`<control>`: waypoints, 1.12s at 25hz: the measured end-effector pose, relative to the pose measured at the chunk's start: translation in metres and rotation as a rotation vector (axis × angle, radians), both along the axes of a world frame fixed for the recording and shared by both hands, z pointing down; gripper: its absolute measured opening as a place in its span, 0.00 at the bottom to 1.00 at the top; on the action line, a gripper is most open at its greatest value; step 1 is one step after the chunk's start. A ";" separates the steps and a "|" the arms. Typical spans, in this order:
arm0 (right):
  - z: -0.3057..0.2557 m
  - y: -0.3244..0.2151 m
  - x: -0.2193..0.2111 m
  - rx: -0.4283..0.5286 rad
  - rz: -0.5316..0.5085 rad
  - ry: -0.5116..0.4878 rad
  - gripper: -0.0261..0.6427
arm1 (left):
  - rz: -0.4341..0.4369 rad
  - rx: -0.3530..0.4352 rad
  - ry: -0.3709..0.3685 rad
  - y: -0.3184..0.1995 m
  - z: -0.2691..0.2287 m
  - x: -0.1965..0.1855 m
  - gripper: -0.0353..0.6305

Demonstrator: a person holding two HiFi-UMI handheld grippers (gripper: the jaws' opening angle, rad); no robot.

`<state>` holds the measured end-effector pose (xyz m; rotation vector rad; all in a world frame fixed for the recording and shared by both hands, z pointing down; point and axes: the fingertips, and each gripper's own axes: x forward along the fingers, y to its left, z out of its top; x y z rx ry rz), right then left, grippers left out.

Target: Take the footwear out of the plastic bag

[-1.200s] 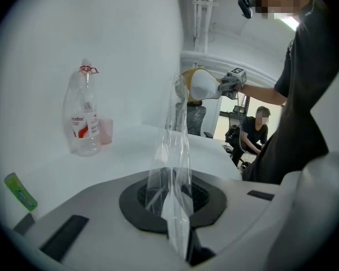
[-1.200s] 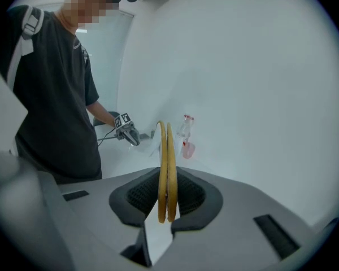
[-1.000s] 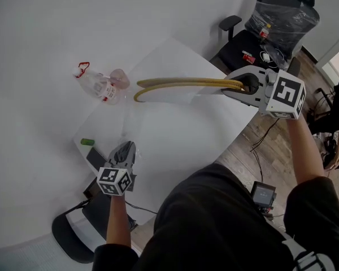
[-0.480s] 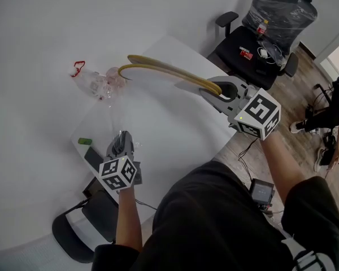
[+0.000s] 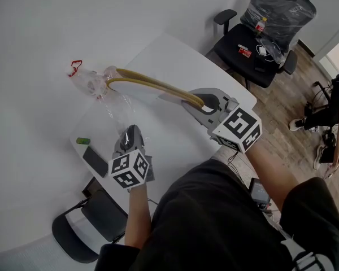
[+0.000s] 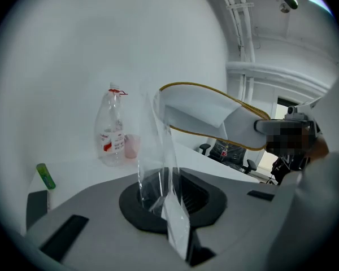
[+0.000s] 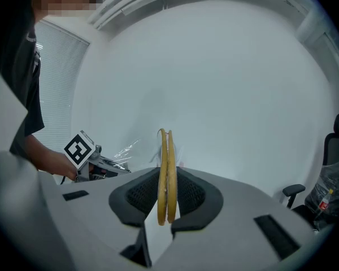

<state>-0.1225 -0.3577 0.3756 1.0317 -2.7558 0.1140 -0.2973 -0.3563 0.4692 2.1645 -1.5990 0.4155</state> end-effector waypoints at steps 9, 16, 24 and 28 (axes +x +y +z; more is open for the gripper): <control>0.000 -0.011 0.005 -0.012 0.071 -0.017 0.14 | 0.004 0.000 -0.010 -0.001 -0.007 0.002 0.12; -0.004 -0.011 0.005 -0.002 0.064 -0.018 0.14 | 0.014 0.012 -0.020 -0.001 -0.011 0.006 0.12; -0.003 -0.010 0.004 -0.005 0.052 -0.024 0.14 | 0.012 0.015 -0.019 -0.003 -0.013 0.007 0.12; -0.005 -0.009 0.004 0.000 0.049 -0.028 0.14 | 0.013 0.013 -0.018 -0.002 -0.014 0.007 0.12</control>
